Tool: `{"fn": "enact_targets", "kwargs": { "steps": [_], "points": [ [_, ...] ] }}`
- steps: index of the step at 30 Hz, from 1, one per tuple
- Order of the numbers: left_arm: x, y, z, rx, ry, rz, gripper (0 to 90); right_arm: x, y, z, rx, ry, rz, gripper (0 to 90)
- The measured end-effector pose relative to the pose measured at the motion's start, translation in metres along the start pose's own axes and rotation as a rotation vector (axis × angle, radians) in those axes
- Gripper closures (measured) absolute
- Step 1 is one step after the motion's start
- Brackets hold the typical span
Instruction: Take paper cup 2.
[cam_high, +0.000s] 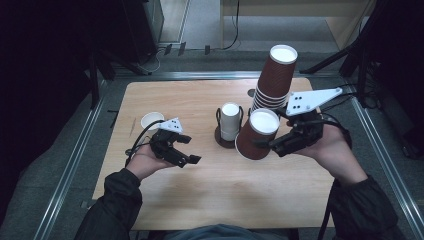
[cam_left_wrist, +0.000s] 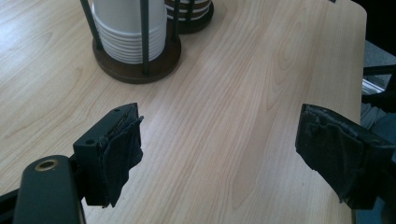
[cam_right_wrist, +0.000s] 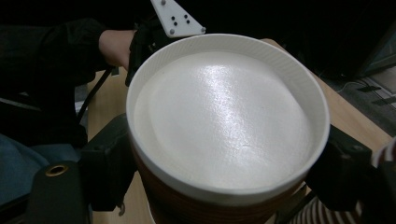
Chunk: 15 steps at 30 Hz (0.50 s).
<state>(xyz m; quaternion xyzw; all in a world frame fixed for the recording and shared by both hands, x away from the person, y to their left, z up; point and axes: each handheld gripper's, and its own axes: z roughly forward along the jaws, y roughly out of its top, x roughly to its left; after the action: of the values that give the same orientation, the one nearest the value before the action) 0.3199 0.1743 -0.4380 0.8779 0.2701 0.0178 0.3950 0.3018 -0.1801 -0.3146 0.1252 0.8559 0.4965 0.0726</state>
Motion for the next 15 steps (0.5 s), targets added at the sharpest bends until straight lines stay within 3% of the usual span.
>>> {"fn": "enact_targets", "kwargs": {
  "steps": [6,15],
  "points": [
    [0.002,-0.001,0.004,0.019,-0.017,0.007,14.5,0.000,-0.019,0.031,0.016,0.051,0.028,20.2],
    [0.004,-0.001,0.007,0.013,-0.010,0.016,14.3,-0.004,-0.043,0.067,0.027,0.056,0.054,20.2]
  ]
}}
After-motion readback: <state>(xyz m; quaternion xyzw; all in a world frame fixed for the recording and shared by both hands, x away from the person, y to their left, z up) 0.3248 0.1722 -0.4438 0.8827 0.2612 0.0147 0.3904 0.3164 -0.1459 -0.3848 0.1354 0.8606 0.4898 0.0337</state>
